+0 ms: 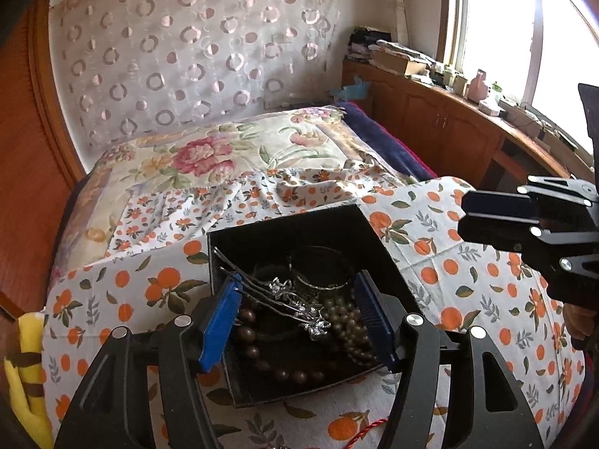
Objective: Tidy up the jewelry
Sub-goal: 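Move the open left gripper from the box to the gold ring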
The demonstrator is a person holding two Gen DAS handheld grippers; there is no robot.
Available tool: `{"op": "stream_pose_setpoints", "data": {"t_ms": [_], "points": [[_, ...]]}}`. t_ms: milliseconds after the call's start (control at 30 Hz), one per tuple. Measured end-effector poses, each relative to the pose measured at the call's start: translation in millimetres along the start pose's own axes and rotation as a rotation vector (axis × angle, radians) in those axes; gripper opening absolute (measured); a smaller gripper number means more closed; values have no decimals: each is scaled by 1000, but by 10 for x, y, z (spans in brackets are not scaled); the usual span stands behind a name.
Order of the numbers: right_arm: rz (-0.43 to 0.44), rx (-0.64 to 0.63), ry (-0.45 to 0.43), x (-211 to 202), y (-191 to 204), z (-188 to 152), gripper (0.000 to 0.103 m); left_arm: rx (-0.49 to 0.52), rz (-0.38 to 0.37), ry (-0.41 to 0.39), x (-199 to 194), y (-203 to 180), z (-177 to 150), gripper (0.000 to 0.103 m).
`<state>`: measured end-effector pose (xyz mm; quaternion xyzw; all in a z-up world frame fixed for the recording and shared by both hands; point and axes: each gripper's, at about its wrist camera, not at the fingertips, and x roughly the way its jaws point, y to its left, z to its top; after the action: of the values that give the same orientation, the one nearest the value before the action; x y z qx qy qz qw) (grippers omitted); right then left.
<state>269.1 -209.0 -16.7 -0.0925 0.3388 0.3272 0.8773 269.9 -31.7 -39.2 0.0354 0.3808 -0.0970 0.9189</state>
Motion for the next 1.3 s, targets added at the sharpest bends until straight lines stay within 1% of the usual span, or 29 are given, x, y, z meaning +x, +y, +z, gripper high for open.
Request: {"op": "stream_pose_setpoints", "data": {"t_ms": [200, 267, 400, 467, 500, 633, 733, 900, 1033, 1200, 1300], "points": [[3, 9, 5, -19, 35, -65, 27, -25, -3, -32, -132, 82, 11, 61], [0, 6, 12, -10, 68, -94, 27, -35, -12, -57, -226, 114, 32, 61], [-2, 11, 17, -8, 107, -127, 27, -52, -1, -118, -465, 195, 73, 62], [0, 13, 14, -21, 137, -160, 27, -60, 3, -137, -560, 241, 74, 65], [3, 15, 13, -32, 165, -182, 27, -65, 11, -153, -638, 279, 56, 66], [13, 11, 12, -48, 302, -258, 27, -85, 19, -167, -805, 390, -62, 66], [29, 0, 21, -52, 443, -329, 27, -98, 21, -161, -906, 446, -225, 66], [54, -24, 58, 13, 654, -466, 27, -111, 20, -135, -957, 534, -469, 66], [68, -45, 109, 146, 789, -604, 27, -128, 16, -104, -922, 584, -664, 66], [92, -56, 174, 313, 905, -759, 27, -145, 8, -44, -790, 598, -909, 66], [80, -60, 194, 382, 936, -815, 27, -147, -1, -8, -717, 580, -1048, 66]]}}
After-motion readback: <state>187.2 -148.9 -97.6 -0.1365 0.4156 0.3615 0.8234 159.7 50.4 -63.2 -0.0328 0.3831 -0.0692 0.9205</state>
